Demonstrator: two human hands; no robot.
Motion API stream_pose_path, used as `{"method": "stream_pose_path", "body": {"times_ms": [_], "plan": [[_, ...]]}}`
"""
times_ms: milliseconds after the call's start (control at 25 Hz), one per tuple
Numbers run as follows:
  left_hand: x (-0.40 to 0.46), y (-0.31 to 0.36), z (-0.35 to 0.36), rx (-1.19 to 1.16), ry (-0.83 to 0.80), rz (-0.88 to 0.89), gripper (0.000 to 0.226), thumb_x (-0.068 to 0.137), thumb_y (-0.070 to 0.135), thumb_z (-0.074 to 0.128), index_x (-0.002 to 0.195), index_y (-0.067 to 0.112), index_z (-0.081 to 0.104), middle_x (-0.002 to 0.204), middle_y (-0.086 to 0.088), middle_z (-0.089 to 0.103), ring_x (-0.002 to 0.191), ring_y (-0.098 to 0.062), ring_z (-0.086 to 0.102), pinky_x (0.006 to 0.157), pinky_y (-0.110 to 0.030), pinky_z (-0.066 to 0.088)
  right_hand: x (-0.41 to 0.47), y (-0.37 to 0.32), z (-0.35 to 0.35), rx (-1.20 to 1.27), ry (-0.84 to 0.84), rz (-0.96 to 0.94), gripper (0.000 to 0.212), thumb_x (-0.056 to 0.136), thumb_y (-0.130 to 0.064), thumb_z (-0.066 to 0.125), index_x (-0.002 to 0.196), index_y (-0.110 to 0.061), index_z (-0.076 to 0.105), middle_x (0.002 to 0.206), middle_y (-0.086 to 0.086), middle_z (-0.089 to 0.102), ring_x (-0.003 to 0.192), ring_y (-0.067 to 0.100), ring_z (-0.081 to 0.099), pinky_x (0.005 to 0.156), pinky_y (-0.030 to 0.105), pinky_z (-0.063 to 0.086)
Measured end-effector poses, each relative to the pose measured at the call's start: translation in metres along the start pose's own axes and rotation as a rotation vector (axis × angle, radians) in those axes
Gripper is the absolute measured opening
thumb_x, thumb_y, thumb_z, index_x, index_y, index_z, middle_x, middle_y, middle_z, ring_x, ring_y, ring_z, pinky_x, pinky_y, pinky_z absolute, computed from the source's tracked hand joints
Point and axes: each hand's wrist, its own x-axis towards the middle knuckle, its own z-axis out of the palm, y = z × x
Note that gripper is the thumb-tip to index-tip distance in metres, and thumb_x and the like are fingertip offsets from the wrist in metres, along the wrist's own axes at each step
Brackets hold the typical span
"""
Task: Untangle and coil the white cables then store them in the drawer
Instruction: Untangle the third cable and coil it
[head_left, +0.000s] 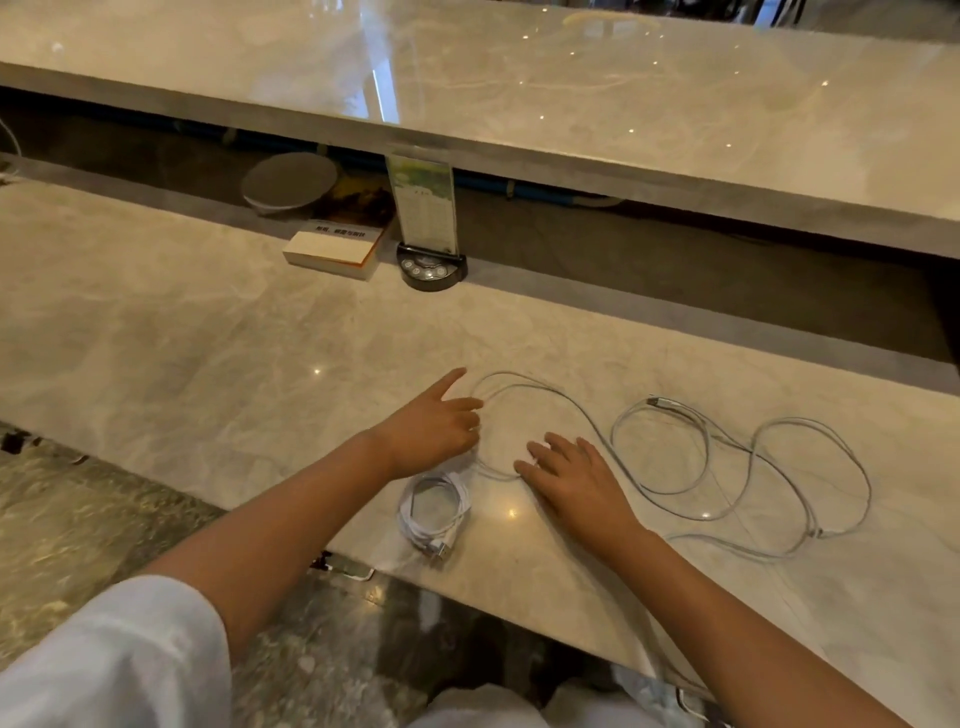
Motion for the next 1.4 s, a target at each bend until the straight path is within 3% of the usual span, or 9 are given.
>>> {"method": "stream_pose_path", "body": {"times_ms": [200, 400, 560, 760, 840, 920, 1120, 1280, 1400], "plan": [[0.023, -0.009, 0.0, -0.26, 0.156, 0.018, 0.029, 0.057, 0.003, 0.084, 0.083, 0.012, 0.076, 0.075, -0.006, 0.072, 0.067, -0.021, 0.068, 0.083, -0.043, 0.054, -0.014, 0.026, -0.021, 0.194, 0.163, 0.133, 0.009, 0.069, -0.011, 0.071, 0.075, -0.017, 0.069, 0.072, 0.0, 0.068, 0.069, 0.023, 0.064, 0.084, 0.032, 0.041], [0.065, -0.004, -0.054, -0.883, 0.351, -0.461, 0.017, 0.089, 0.016, 0.06, 0.1, 0.01, 0.071, 0.088, -0.001, 0.069, 0.074, -0.006, 0.061, 0.07, -0.006, 0.043, -0.02, 0.064, -0.098, 0.6, 0.605, 0.556, 0.014, 0.083, -0.006, 0.062, 0.092, -0.005, 0.073, 0.083, 0.007, 0.073, 0.072, 0.005, 0.064, 0.071, 0.012, 0.046], [0.09, 0.003, -0.087, -1.275, 0.311, -0.632, 0.01, 0.088, 0.015, 0.06, 0.084, 0.015, 0.069, 0.071, 0.0, 0.066, 0.063, -0.006, 0.061, 0.064, -0.014, 0.051, -0.037, 0.107, -0.165, 0.69, 0.808, 0.828, 0.014, 0.09, -0.01, 0.056, 0.094, -0.011, 0.07, 0.078, 0.001, 0.066, 0.063, 0.0, 0.06, 0.063, 0.016, 0.05], [0.106, 0.023, -0.105, -1.784, 0.03, -0.531, 0.018, 0.091, 0.007, 0.053, 0.089, 0.011, 0.069, 0.069, -0.001, 0.063, 0.066, -0.012, 0.062, 0.077, -0.032, 0.057, -0.07, 0.131, -0.179, 0.732, 0.933, 1.179, 0.019, 0.093, -0.018, 0.053, 0.101, -0.01, 0.068, 0.088, 0.008, 0.069, 0.063, 0.015, 0.06, 0.059, 0.026, 0.054], [0.107, 0.031, -0.109, -1.959, 0.033, -0.544, 0.022, 0.092, 0.003, 0.049, 0.095, 0.01, 0.069, 0.068, 0.0, 0.063, 0.065, -0.01, 0.061, 0.077, -0.031, 0.057, -0.083, 0.135, -0.178, 0.747, 0.885, 1.251, 0.017, 0.092, -0.015, 0.054, 0.104, -0.009, 0.064, 0.09, 0.009, 0.069, 0.063, 0.017, 0.061, 0.056, 0.026, 0.052], [0.11, 0.034, -0.116, -2.057, 0.141, -0.598, 0.024, 0.092, 0.003, 0.048, 0.101, 0.011, 0.068, 0.068, 0.002, 0.062, 0.063, -0.007, 0.06, 0.071, -0.024, 0.056, -0.094, 0.136, -0.176, 0.685, 0.65, 1.255, 0.011, 0.088, -0.012, 0.058, 0.099, -0.01, 0.062, 0.09, 0.009, 0.068, 0.062, 0.018, 0.061, 0.054, 0.023, 0.048], [0.135, 0.052, -0.134, -1.774, 0.35, -0.606, 0.02, 0.088, 0.007, 0.057, 0.097, 0.017, 0.072, 0.079, 0.004, 0.073, 0.07, -0.005, 0.064, 0.061, -0.019, 0.052, -0.089, 0.102, -0.18, 0.678, -0.016, 0.966, 0.008, 0.081, -0.009, 0.067, 0.088, -0.011, 0.072, 0.072, -0.001, 0.068, 0.056, 0.008, 0.061, 0.052, 0.019, 0.049], [0.147, 0.08, -0.132, -1.434, 0.202, -0.421, 0.017, 0.085, 0.011, 0.063, 0.098, 0.013, 0.074, 0.088, 0.001, 0.074, 0.07, 0.004, 0.063, 0.063, -0.013, 0.048, -0.08, 0.071, -0.212, 0.968, -0.142, 0.764, 0.008, 0.078, -0.005, 0.069, 0.084, -0.009, 0.074, 0.061, 0.001, 0.07, 0.049, 0.006, 0.058, 0.05, 0.017, 0.048], [0.146, 0.093, -0.133, -1.441, 0.036, -0.325, 0.019, 0.09, 0.015, 0.057, 0.098, 0.015, 0.074, 0.086, 0.006, 0.074, 0.073, 0.0, 0.063, 0.065, -0.013, 0.046, -0.077, 0.071, -0.227, 0.909, 0.01, 0.748, 0.007, 0.08, -0.01, 0.068, 0.08, -0.014, 0.073, 0.066, 0.006, 0.069, 0.051, 0.008, 0.058, 0.054, 0.022, 0.05]]}}
